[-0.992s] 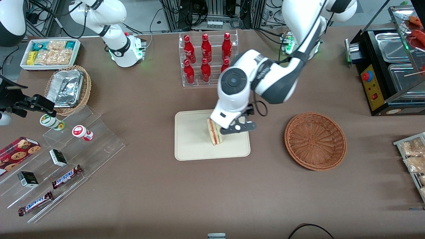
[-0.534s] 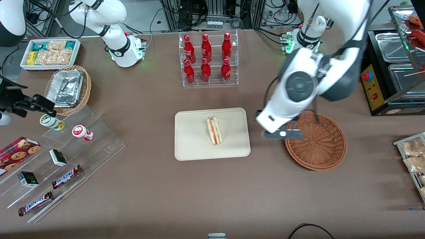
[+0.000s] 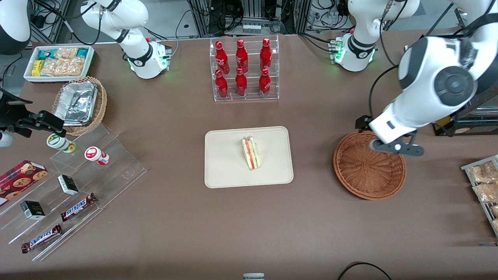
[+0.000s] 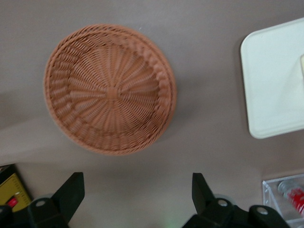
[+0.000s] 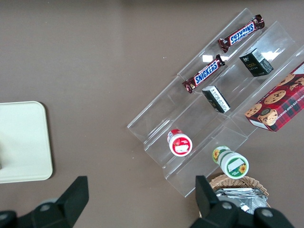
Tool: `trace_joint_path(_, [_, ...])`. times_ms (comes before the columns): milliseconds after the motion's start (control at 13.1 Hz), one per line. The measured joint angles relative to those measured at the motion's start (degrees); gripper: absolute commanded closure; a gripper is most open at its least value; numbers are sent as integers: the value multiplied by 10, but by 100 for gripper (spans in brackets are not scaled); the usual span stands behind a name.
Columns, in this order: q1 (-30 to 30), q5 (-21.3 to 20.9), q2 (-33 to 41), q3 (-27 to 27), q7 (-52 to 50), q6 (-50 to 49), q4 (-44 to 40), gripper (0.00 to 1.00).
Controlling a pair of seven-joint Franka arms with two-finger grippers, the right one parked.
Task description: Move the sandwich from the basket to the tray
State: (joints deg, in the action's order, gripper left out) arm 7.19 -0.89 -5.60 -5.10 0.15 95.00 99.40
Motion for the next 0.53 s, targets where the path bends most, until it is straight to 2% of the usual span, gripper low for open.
trace_joint_path(534, [-32,-1,84,2,32,-67,2,0])
